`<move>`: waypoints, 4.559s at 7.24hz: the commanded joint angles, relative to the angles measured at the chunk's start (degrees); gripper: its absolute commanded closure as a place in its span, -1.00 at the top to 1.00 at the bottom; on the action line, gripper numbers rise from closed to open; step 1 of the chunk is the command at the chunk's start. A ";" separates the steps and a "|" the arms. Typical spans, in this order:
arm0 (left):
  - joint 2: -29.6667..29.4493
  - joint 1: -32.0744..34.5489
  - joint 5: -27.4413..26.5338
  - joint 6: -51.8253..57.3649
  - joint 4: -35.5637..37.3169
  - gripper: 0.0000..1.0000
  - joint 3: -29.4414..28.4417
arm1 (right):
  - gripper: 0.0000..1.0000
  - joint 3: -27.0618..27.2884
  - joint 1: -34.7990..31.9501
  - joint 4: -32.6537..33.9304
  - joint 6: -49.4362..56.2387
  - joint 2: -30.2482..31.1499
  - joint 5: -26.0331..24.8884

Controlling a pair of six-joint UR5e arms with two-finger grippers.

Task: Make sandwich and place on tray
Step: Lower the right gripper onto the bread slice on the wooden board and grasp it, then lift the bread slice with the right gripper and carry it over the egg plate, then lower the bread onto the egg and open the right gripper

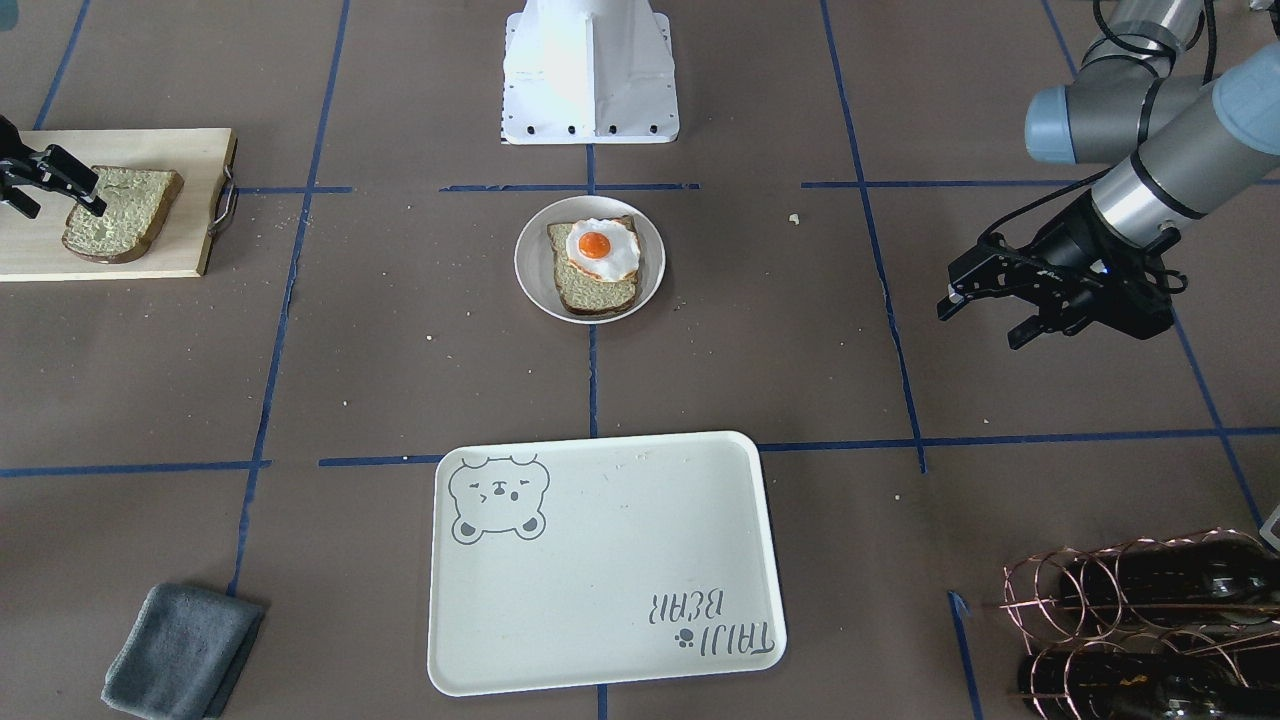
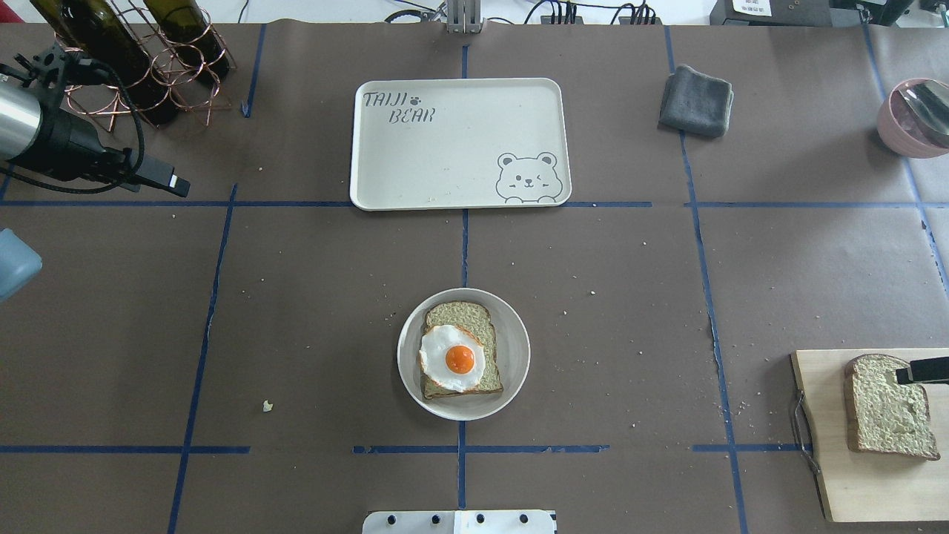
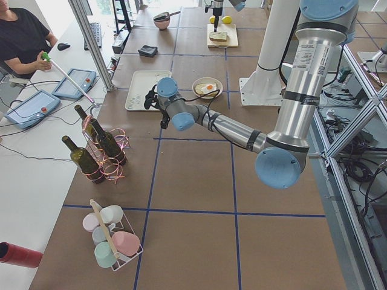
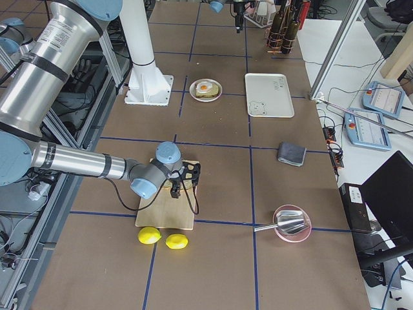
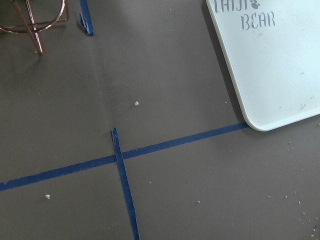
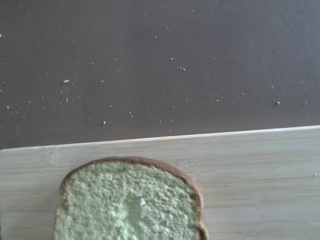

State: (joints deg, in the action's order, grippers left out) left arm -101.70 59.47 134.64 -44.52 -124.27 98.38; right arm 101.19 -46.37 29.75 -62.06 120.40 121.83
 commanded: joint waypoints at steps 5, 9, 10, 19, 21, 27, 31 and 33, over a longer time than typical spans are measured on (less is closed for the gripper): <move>0.18 -0.05 -0.09 0.14 -0.09 1.00 -0.29 | 0.29 -0.11 2.43 -0.30 -0.25 1.24 -0.19; 0.18 -0.05 -0.08 -0.03 -0.18 1.00 -0.29 | 0.16 -0.20 3.66 -0.22 -0.43 1.06 -0.01; 0.27 -0.05 -0.08 -0.04 -0.09 1.00 -0.03 | -0.44 -0.20 3.75 -0.22 -0.60 1.06 0.08; 0.45 -0.05 -0.08 -0.21 -0.09 1.00 0.06 | -1.00 6.20 1.91 -0.57 -0.52 0.10 0.78; -1.21 -0.92 -0.17 -4.84 -0.18 1.00 -0.11 | -1.00 7.53 0.06 -0.48 -0.69 -5.94 3.92; -5.00 -7.43 -5.53 -15.93 -0.09 1.00 0.50 | -1.00 7.89 3.71 23.89 -16.51 -41.59 6.50; -5.53 -7.79 -5.53 -17.09 -0.09 1.00 0.59 | -1.00 2.73 20.15 37.05 -19.84 -58.58 -11.05; -5.53 -7.79 -5.53 -17.09 -0.09 1.00 0.59 | -1.00 0.24 22.37 37.22 -19.94 -59.41 -12.58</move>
State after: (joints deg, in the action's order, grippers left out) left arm -107.22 51.68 129.11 -61.59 -124.36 98.96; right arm 102.83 -25.66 66.73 -81.80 61.69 110.53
